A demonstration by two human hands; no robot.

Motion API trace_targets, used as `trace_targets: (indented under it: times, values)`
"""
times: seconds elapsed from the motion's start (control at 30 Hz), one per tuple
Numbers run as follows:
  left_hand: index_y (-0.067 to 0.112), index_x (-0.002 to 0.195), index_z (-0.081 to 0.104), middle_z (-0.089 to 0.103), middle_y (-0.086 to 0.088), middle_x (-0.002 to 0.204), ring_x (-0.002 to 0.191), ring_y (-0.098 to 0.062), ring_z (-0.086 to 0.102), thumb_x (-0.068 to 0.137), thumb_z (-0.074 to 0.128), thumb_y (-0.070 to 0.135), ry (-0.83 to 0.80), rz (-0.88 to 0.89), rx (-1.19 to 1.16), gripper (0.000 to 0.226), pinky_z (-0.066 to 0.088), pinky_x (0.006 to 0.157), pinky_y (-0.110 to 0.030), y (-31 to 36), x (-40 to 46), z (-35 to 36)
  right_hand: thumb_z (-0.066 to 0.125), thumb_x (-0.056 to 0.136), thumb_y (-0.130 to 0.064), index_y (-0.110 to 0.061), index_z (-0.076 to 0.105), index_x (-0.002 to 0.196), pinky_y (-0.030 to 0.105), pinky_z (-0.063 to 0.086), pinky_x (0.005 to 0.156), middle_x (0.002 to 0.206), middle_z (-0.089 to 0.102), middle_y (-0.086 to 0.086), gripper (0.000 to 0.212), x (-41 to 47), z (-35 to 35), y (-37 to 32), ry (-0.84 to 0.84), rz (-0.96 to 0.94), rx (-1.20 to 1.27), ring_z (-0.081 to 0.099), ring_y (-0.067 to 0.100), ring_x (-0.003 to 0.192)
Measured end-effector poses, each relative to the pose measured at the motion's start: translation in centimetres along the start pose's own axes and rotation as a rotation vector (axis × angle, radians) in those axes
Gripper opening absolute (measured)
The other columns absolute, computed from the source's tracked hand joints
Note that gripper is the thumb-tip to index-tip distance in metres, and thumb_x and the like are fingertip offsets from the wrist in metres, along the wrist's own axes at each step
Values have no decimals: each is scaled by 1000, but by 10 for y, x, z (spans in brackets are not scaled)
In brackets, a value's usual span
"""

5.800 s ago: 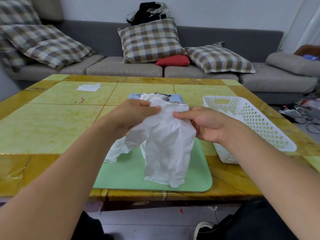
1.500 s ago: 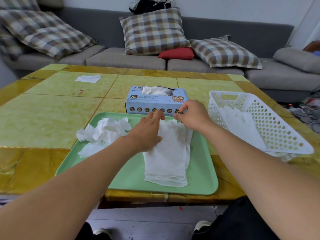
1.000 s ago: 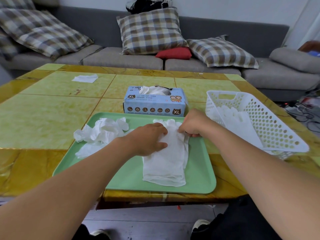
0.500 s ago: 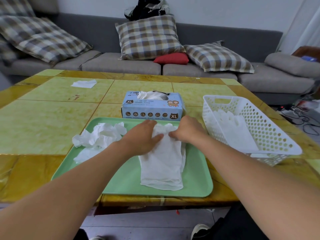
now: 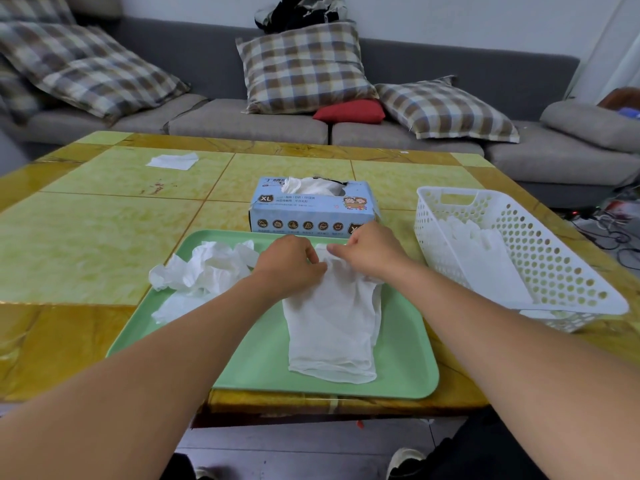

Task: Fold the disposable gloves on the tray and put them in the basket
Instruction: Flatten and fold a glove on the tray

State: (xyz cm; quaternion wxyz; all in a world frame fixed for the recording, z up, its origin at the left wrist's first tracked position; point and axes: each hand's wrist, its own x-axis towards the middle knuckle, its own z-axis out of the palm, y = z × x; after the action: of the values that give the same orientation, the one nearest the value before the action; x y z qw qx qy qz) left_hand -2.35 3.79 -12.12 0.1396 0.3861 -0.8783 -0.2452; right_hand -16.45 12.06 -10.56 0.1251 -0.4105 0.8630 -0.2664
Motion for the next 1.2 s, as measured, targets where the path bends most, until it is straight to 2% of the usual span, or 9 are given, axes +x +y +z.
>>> trace_targets:
  times: [0.2, 0.33, 0.53, 0.7, 0.8, 0.9, 0.97, 1.03, 1.2]
  values:
    - [25, 83, 63, 57, 9, 78, 89, -20, 64, 82, 80, 35, -17, -20, 8, 20, 52, 76, -32, -4, 3, 3, 83, 78, -29, 0, 71, 79, 34, 54, 67, 78, 71, 8, 31, 5, 9, 5, -104, 32, 19, 65, 23, 72]
    - [23, 78, 64, 61, 9, 77, 86, -19, 65, 83, 79, 31, 2, -34, 7, 17, 53, 74, -31, -3, 0, 3, 74, 78, -15, -11, 60, 68, 31, 39, 59, 64, 53, 7, 18, -1, 2, 13, -81, 59, 135, 49, 22, 58]
    - [21, 73, 59, 68, 0, 88, 86, -23, 64, 89, 68, 26, 46, -43, 113, 18, 49, 68, -30, 0, -4, 2, 67, 82, -18, -17, 37, 60, 26, 26, 48, 57, 40, -1, 37, -5, 5, 12, -23, 107, 96, 38, 17, 51]
    - [12, 80, 63, 67, -4, 88, 84, -26, 64, 85, 65, 22, 44, -61, 137, 11, 52, 68, -32, 2, -6, 1, 65, 83, -18, -18, 35, 62, 26, 29, 49, 59, 40, -1, 37, -4, 4, 11, -8, 145, 156, 45, 19, 52]
    - [15, 85, 62, 65, -1, 93, 90, -25, 63, 85, 67, 22, 38, -41, 126, 9, 54, 76, -35, 3, -4, 1, 68, 81, -20, -17, 41, 63, 26, 41, 52, 62, 49, 1, 33, -3, 3, 13, 0, 156, 156, 59, 23, 57]
    - [27, 97, 60, 57, 0, 106, 103, -23, 59, 86, 71, 27, -10, 45, 86, 16, 52, 90, -41, 0, 0, 2, 76, 80, -27, -13, 52, 69, 42, 62, 67, 74, 65, 13, 29, -3, 4, 9, 21, 99, 148, 70, 30, 70]
    - [33, 115, 63, 54, -2, 118, 113, -24, 54, 88, 69, 36, -71, 99, 125, 27, 48, 97, -46, -2, 2, 3, 80, 81, -29, -14, 60, 75, 45, 61, 77, 85, 71, 14, 26, -4, 5, 7, 29, 52, 127, 71, 31, 78]
    - [34, 124, 62, 51, -2, 127, 120, -24, 50, 91, 66, 42, -105, 123, 173, 34, 45, 101, -47, -4, 3, 3, 82, 82, -30, -18, 64, 80, 38, 58, 82, 88, 68, 3, 22, -3, 7, 8, 25, 36, 101, 68, 24, 82]
    - [26, 127, 63, 56, 2, 133, 125, -23, 50, 91, 67, 40, -122, 152, 114, 38, 43, 104, -47, -9, 6, 2, 80, 83, -19, -20, 63, 68, 31, 55, 62, 77, 66, -2, 23, -2, 6, 10, 78, 53, 174, 63, 17, 64]
